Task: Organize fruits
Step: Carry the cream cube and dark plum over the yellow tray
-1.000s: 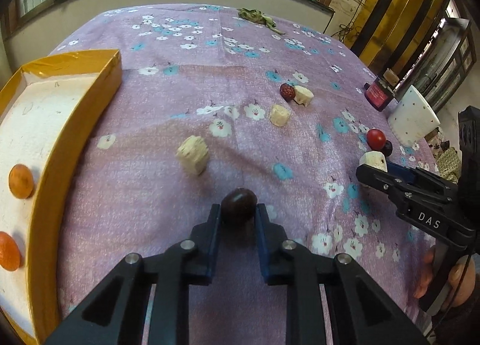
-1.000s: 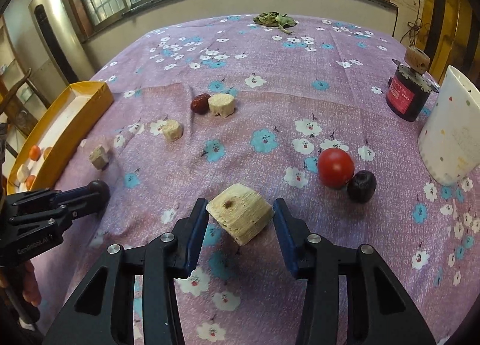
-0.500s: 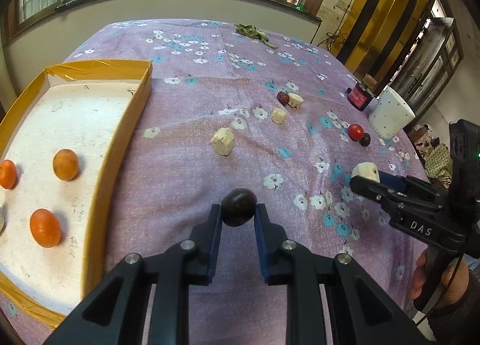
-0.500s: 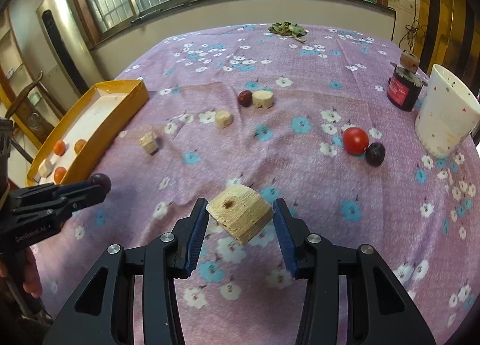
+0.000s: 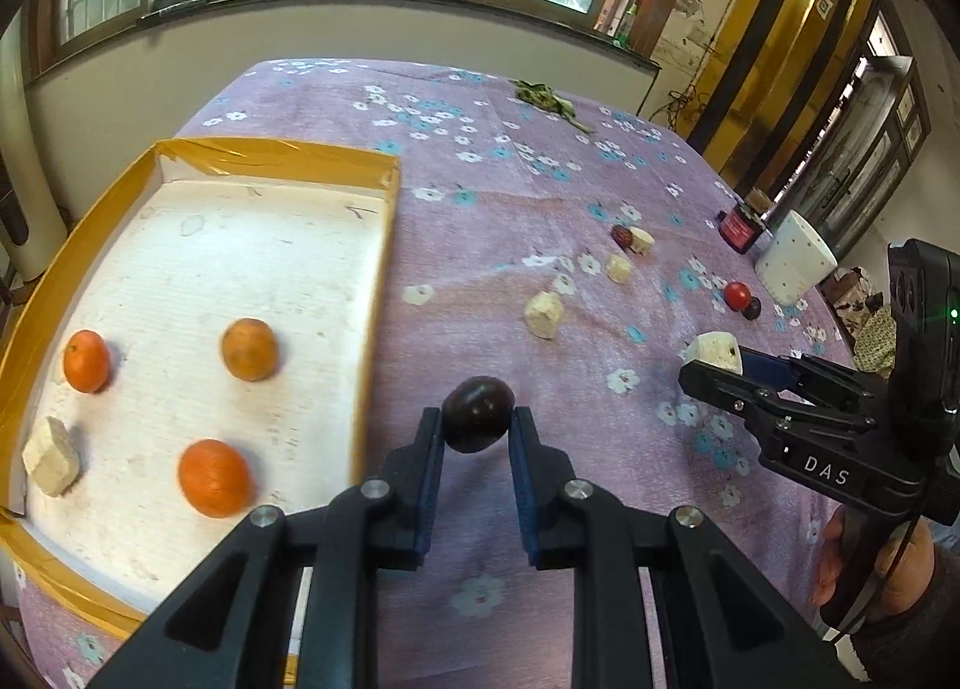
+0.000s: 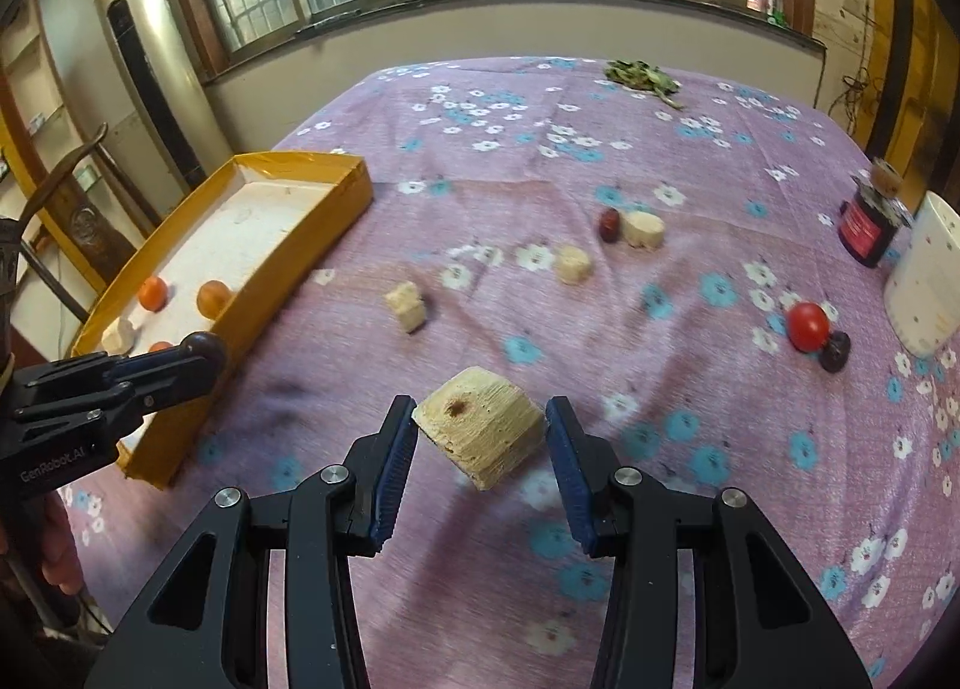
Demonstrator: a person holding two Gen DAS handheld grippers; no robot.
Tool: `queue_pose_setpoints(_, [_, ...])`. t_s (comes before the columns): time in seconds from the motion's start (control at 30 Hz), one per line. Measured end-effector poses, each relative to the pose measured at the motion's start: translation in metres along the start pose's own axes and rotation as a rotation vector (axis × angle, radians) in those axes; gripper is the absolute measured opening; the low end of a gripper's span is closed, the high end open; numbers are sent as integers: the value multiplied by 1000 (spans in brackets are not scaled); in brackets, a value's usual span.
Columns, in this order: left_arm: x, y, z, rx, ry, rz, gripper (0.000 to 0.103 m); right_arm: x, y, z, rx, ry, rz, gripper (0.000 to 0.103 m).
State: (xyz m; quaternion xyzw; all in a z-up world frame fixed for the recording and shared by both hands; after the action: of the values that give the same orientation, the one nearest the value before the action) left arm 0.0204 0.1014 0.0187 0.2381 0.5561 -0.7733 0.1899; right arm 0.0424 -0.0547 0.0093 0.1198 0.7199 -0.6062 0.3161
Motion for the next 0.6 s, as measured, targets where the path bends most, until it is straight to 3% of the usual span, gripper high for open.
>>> queue_pose_setpoints(0.3, [-19, -16, -59, -32, -62, 31, 24, -39, 22, -63, -52, -63, 2, 43])
queue_pose_setpoints(0.6, [-45, -20, -128, -111, -116, 44, 24, -80, 63, -129, -116, -129, -21, 43])
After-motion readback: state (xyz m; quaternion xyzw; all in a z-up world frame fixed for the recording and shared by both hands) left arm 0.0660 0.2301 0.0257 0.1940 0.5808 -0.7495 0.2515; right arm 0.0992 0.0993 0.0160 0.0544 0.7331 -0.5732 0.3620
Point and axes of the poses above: each gripper's, at about its wrist camera, not at the fingertips, and y roughly the way its jaws point, z to its right, x to its underside, the point moved 6 cm from there along y, roughly the way its jaws point, and after that the axes turned 2 degrees about x, right-handed, at the moved point
